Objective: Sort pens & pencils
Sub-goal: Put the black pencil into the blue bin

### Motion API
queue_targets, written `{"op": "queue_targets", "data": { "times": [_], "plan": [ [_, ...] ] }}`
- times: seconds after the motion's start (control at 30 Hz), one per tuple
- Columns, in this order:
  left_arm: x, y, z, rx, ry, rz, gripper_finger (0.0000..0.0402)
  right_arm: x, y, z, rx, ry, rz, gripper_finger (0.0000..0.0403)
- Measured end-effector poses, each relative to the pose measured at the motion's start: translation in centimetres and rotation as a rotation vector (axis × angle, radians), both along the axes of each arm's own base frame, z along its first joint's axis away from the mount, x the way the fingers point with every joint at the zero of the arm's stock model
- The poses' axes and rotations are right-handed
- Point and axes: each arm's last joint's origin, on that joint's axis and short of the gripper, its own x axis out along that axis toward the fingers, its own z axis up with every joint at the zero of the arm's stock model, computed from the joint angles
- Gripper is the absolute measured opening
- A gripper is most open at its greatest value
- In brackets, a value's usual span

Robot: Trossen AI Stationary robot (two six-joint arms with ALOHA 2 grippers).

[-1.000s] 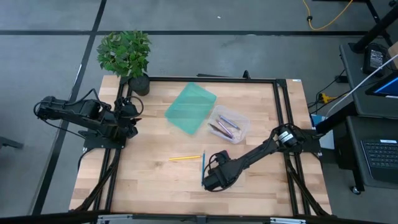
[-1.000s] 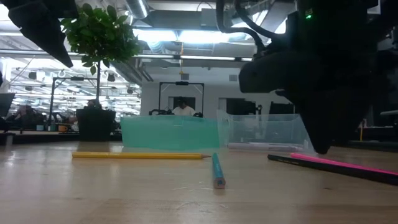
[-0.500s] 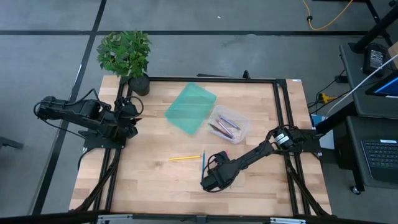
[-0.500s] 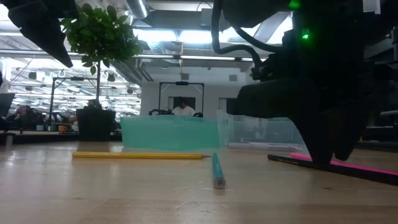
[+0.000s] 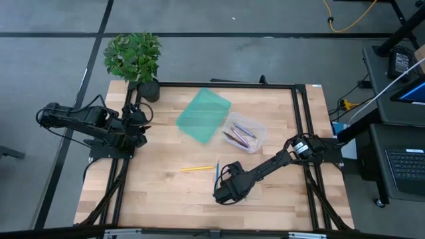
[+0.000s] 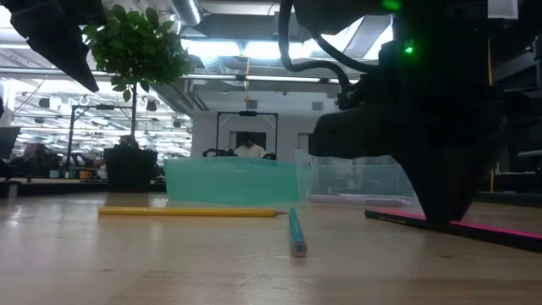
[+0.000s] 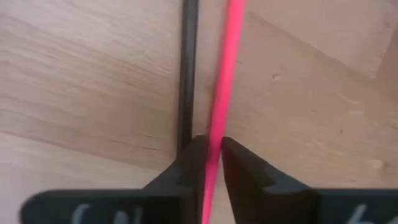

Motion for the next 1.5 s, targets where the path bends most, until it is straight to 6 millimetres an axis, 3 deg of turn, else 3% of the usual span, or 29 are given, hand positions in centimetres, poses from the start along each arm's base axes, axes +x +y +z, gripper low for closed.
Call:
{"op": "queue_targets", "data": {
  "times": [0.17,0.4,0.67,1.1,1.27,1.5],
  "plan": [
    [0.0,0.0,0.0,0.0,0.0,0.0,0.0115,0.0,0.0,0.0,0.0,0.004,0.001,0.0026],
    [0.0,0.0,0.0,0.0,0.0,0.0,0.0115,-0.2,-0.1,0.1,-0.008,0.043,0.027,0.0023],
    [0.0,0.0,0.0,0.0,0.0,0.0,0.0115,0.3,0.2,1.3,0.012,0.054,0.047,0.0003],
    [0.0,0.0,0.0,0.0,0.001,0.0,0.0115,1.1,0.6,3.8,0.026,0.024,0.073,0.0002],
    [0.0,0.0,0.0,0.0,0.001,0.0,0.0115,0.9,0.8,3.8,0.01,0.025,0.081,0.0005],
    [0.0,0.0,0.0,0.0,0.001,0.0,0.0115,0.2,0.7,2.6,-0.002,0.054,0.061,0.0044]
  ]
}}
